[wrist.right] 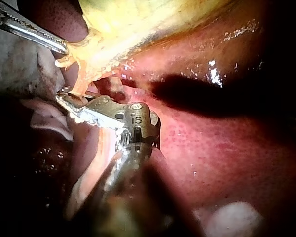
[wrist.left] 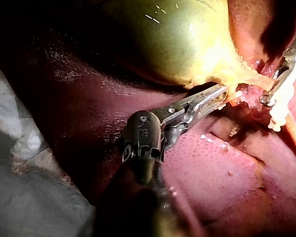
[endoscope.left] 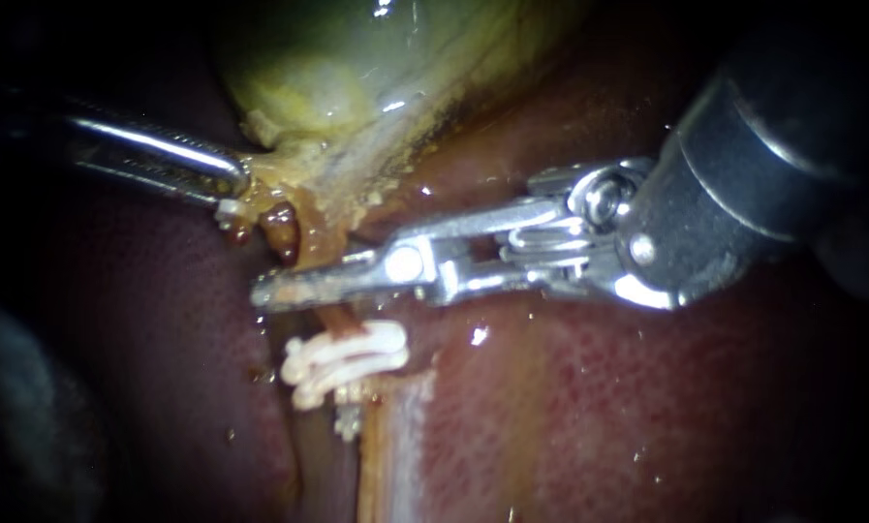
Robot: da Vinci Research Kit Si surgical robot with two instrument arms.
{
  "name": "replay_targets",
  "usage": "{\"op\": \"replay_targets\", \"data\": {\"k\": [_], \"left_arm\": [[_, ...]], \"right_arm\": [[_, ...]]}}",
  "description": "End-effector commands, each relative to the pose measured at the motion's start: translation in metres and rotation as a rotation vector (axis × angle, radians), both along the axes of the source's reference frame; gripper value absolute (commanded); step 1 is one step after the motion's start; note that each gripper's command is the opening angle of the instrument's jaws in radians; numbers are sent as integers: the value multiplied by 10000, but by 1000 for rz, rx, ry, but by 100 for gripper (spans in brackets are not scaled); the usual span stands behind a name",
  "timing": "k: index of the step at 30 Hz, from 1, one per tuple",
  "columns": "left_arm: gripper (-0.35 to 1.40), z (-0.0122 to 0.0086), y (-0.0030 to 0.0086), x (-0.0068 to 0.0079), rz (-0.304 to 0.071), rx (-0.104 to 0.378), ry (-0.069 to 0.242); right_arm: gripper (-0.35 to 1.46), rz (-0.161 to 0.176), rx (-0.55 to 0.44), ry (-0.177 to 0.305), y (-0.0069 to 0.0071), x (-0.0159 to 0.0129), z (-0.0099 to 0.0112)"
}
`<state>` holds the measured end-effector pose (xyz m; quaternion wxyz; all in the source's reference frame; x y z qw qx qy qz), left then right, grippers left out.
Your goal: Going back third clip right tube
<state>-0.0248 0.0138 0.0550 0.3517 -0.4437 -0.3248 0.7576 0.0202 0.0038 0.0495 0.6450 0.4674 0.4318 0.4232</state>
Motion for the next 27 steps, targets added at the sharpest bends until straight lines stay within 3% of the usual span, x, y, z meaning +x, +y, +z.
{"op": "replay_targets", "data": {"k": [1,2,6,9,14,21,27], "left_arm": [[-35,0,0,0,0,-1,1],[-35,0,0,0,0,-1,1],[-35,1,1,0,0,-1,1],[-35,1,1,0,0,-1,1],[-35,1,0,0,0,-1,0],[-35,0,0,0,0,-1,0],[-35,0,0,1,1,-1,0]], "right_arm": [[-35,-5,-1,-1,-2,1,3],[-34,-6,-1,5,-4,1,5],[27,-27,-119,49,-18,3,23],[43,-52,-201,70,-34,6,44],[50,-36,-290,69,-50,3,79],[50,-43,-389,85,-35,-17,96],[50,-69,-545,120,-34,-38,97]]}}
